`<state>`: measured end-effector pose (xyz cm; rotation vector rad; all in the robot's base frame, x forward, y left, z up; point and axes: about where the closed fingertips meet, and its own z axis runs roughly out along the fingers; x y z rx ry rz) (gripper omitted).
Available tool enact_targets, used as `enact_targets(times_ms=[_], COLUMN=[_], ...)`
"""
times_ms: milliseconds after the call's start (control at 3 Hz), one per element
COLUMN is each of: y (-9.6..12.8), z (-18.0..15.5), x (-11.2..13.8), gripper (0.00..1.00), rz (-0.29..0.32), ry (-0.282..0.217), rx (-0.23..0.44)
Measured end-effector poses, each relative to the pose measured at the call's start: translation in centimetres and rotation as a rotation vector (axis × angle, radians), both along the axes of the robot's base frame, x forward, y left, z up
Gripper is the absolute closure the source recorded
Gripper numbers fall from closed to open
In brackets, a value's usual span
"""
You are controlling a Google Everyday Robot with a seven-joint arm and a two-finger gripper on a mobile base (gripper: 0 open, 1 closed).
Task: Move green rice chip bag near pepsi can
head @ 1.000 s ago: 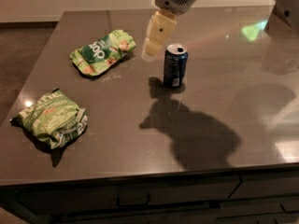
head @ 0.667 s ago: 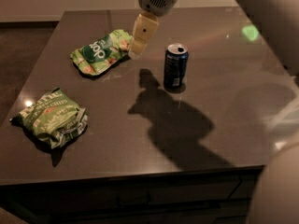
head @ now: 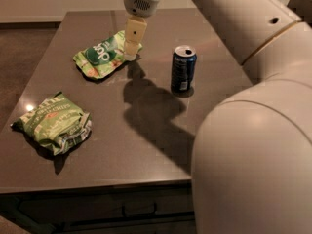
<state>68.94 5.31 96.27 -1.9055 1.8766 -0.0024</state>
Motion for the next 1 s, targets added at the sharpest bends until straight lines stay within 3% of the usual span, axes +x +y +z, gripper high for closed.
enact_targets(times_ms=[333,1000], y=[2.38,2.29], z=[-1.50,-2.43], x=[1.98,2.91], gripper=[0.00,0.00], rz=[0.071,0.073], ry=[0.004,0.014], rx=[-0.028,-0.034])
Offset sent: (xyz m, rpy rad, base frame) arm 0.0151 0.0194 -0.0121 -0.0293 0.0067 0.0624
